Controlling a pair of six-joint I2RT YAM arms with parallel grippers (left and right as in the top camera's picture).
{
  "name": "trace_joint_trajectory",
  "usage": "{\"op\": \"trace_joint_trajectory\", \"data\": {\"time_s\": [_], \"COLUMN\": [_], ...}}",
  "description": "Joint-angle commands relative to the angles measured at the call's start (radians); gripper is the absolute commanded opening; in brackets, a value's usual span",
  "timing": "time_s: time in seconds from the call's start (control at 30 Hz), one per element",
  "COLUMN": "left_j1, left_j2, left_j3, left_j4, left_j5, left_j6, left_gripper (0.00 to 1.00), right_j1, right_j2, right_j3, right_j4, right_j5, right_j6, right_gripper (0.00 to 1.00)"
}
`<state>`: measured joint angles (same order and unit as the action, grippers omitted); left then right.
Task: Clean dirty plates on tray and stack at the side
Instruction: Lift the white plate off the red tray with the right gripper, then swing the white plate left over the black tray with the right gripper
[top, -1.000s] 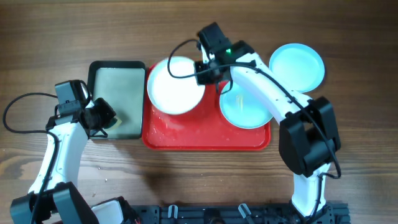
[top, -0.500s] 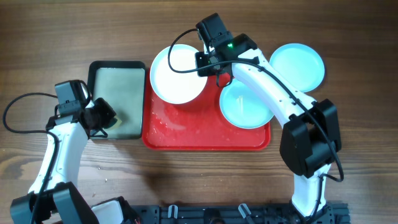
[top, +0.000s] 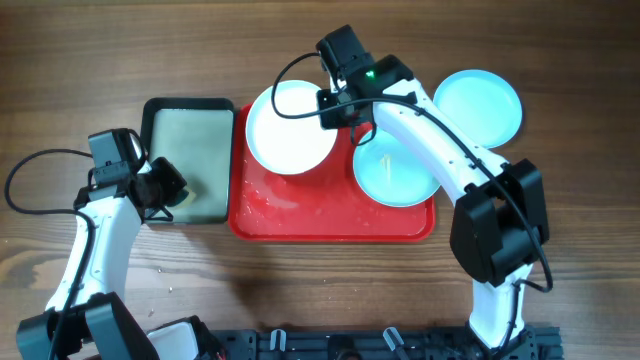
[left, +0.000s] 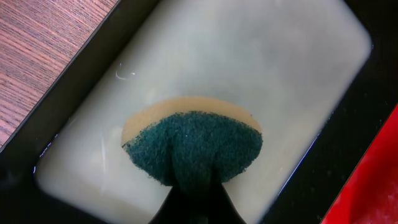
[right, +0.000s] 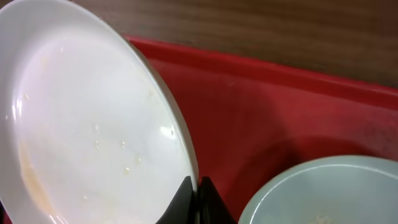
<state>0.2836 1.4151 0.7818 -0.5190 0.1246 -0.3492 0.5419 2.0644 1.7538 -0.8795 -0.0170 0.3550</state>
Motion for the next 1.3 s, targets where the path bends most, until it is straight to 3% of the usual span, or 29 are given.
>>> {"op": "trace_joint_trajectory", "data": {"time_s": [0.0, 0.13, 0.5, 0.63, 0.9, 1.1, 1.27], "left_j1": [0.005, 0.005, 0.005, 0.005, 0.005, 0.005, 0.005], "left_j2": [0.005, 0.005, 0.005, 0.005, 0.005, 0.005, 0.005], "left_j3": [-0.010, -0.010, -0.010, -0.010, -0.010, -0.010, -0.010], "left_j4": [0.000, 0.000, 0.008, 0.008, 0.011, 0.014, 0.015], "left_j5": [-0.002, -0.002, 0.017, 0.017, 0.017, 0.017, 0.017], "left_j6": [-0.002, -0.002, -0.002, -0.003, -0.003, -0.003, -0.003], "left_gripper": [0.04, 0.04, 0.04, 0.04, 0.04, 0.04, 0.04], "right_j1": [0.002, 0.002, 0.046, 0.117, 0.234, 0.256, 0.309], "right_j2": [-0.026, -0.026, -0.085, -0.085, -0.005, 0.042, 0.042], "right_j3": [-0.116, -0.177, -0.067, -0.067, -0.067, -0.067, -0.067], "right_j4": [0.061, 0.148, 0.185, 0.313, 0.566, 0.713, 0.899], "right_j5": [0.013, 0.013, 0.021, 0.032, 0.281, 0.355, 0.482], "right_j6": [0.063, 0.063, 0.064, 0.068, 0.089, -0.077, -0.442], "right_gripper": [0.04, 0.04, 0.04, 0.04, 0.04, 0.04, 0.04]}}
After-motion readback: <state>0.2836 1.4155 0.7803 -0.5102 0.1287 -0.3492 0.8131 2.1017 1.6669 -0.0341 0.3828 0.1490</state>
